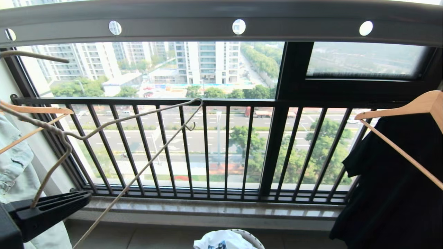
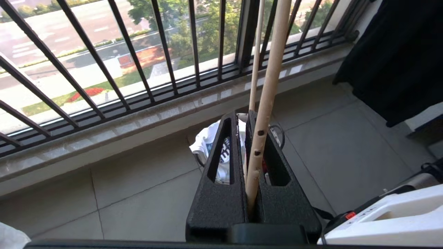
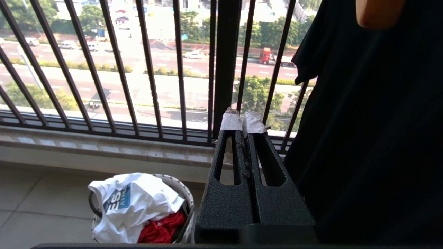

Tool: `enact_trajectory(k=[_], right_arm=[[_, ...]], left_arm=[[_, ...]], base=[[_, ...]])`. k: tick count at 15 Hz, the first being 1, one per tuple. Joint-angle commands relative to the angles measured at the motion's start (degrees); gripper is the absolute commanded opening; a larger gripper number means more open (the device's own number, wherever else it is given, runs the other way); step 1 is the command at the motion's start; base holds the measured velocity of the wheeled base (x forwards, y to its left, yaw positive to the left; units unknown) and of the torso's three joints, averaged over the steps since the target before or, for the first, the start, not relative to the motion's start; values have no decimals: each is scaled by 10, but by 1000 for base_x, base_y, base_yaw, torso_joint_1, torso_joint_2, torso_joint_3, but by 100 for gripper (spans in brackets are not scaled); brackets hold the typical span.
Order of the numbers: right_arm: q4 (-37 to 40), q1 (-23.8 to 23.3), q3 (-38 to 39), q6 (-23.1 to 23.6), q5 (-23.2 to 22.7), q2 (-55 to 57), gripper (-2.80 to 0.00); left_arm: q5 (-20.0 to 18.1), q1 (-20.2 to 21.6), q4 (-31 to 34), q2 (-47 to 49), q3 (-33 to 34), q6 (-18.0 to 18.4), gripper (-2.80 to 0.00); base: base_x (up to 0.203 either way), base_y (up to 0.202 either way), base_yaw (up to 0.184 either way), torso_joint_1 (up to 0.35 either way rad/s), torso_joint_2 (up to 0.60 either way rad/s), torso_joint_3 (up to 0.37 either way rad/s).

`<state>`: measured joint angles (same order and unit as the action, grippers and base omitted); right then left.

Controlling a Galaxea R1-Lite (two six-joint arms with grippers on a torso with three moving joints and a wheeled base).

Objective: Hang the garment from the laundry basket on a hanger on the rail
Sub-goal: Pick up the clothes rack on the clothesline, then pick up clothes from the basket

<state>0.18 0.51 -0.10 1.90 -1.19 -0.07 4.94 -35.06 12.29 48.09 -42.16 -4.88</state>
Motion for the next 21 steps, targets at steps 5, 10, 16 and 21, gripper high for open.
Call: enact_trajectory(k=[5,10,16,21], right_arm=[[0,0,0,0,0,1,-280],[0,0,0,0,0,1,-280],[0,0,0,0,0,1,-280],[0,0,0,0,0,1,-280]], left_arm=[[-35,1,-2,127,6,25,-280],[-35,8,0,206,-4,136,-280],[-107,33,-1,293,6,157,-280],[-119,40,-1,262,1,168,-280]], base=[[0,0,0,0,0,0],[0,0,0,0,0,0],[0,0,0,0,0,0],[0,0,0,0,0,0]])
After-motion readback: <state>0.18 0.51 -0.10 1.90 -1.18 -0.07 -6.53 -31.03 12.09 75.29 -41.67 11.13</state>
